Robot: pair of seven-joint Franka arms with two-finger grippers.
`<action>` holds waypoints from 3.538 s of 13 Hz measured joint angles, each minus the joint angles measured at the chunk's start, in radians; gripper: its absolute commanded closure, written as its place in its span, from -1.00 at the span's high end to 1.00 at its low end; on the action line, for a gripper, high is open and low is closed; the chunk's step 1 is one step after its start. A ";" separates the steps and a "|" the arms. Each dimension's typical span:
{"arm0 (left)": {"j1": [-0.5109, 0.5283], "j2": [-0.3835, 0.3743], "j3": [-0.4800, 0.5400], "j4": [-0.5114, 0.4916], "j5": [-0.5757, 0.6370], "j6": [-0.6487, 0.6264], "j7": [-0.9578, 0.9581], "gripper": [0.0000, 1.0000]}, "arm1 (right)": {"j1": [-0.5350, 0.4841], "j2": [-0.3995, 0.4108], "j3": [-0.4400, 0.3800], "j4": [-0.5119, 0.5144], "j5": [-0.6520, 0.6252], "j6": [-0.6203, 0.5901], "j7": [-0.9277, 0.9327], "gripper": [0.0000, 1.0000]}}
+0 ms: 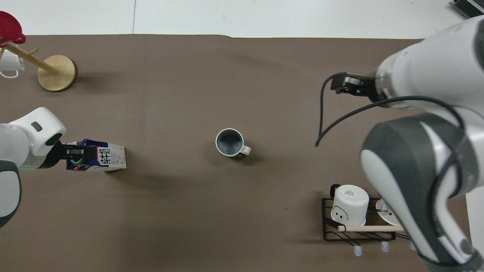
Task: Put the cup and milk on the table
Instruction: 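Set the mug down, open the right gripper and withdraw it, then carry the milk carton with the left gripper beside the white mug, then open the left gripper and withdraw it from the carton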
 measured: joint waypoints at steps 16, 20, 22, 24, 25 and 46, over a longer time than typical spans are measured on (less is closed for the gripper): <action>-0.257 0.051 -0.024 0.176 0.000 -0.103 -0.392 -0.12 | -0.145 -0.095 0.001 0.077 0.060 -0.354 -0.146 1.00; -0.337 0.083 -0.025 0.198 0.000 -0.088 -0.487 -0.13 | -0.146 -0.098 0.000 0.077 0.068 -0.354 -0.146 1.00; -0.352 0.112 -0.024 0.204 0.000 -0.063 -0.509 -0.13 | -0.146 -0.098 0.000 0.077 0.068 -0.354 -0.146 1.00; -0.366 0.150 -0.024 0.205 0.016 -0.035 -0.533 -0.11 | -0.146 -0.098 0.000 0.077 0.068 -0.354 -0.146 1.00; -0.374 0.172 -0.024 0.205 0.031 -0.019 -0.549 -0.11 | -0.146 -0.098 0.000 0.077 0.068 -0.354 -0.146 1.00; -0.256 0.105 0.018 0.415 0.059 -0.399 -0.374 1.00 | -0.146 -0.098 0.000 0.077 0.068 -0.354 -0.146 1.00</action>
